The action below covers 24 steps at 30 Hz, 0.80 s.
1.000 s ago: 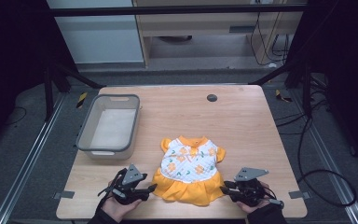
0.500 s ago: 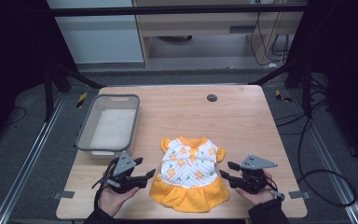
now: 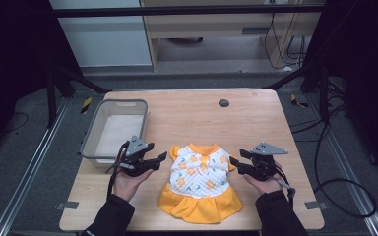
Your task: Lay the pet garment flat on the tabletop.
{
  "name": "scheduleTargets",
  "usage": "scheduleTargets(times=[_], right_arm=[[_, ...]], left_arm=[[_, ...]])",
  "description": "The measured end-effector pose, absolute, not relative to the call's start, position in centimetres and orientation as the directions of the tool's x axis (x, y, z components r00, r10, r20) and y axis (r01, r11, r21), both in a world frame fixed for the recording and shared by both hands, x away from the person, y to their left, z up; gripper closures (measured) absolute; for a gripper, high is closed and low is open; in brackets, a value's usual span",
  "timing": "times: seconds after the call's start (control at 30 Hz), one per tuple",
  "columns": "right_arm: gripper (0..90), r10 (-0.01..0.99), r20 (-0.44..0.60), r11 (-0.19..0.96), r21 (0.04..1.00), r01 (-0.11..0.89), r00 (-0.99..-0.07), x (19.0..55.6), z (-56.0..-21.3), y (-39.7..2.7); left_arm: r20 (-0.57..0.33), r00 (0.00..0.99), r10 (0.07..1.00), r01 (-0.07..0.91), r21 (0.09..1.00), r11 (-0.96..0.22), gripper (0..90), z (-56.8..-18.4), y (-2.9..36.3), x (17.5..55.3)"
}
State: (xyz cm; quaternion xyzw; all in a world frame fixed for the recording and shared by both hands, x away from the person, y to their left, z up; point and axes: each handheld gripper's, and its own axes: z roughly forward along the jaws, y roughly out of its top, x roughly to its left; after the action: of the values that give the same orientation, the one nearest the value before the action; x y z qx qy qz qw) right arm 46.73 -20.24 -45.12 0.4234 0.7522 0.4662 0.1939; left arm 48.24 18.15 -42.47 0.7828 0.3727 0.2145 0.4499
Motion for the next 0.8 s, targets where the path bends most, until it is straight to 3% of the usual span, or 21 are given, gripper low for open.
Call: scheduleTargets(times=[0.6, 0.8], right_arm=[[53.3, 0.849, 0.074, 0.286, 0.768, 0.573, -0.523, 50.7, -49.1, -19.0], [56.8, 0.854, 0.054, 0.309, 0.747, 0.589, -0.518, 50.9, -49.7, -19.1]], left_arm=[[0.004, 0.627, 0.779, 0.501, 0.763, -0.407, 42.7, -47.6, 14.2, 54.0], [0.013, 0.637, 0.770, 0.521, 0.729, -0.443, 50.8, -49.0, 13.6, 54.4]])
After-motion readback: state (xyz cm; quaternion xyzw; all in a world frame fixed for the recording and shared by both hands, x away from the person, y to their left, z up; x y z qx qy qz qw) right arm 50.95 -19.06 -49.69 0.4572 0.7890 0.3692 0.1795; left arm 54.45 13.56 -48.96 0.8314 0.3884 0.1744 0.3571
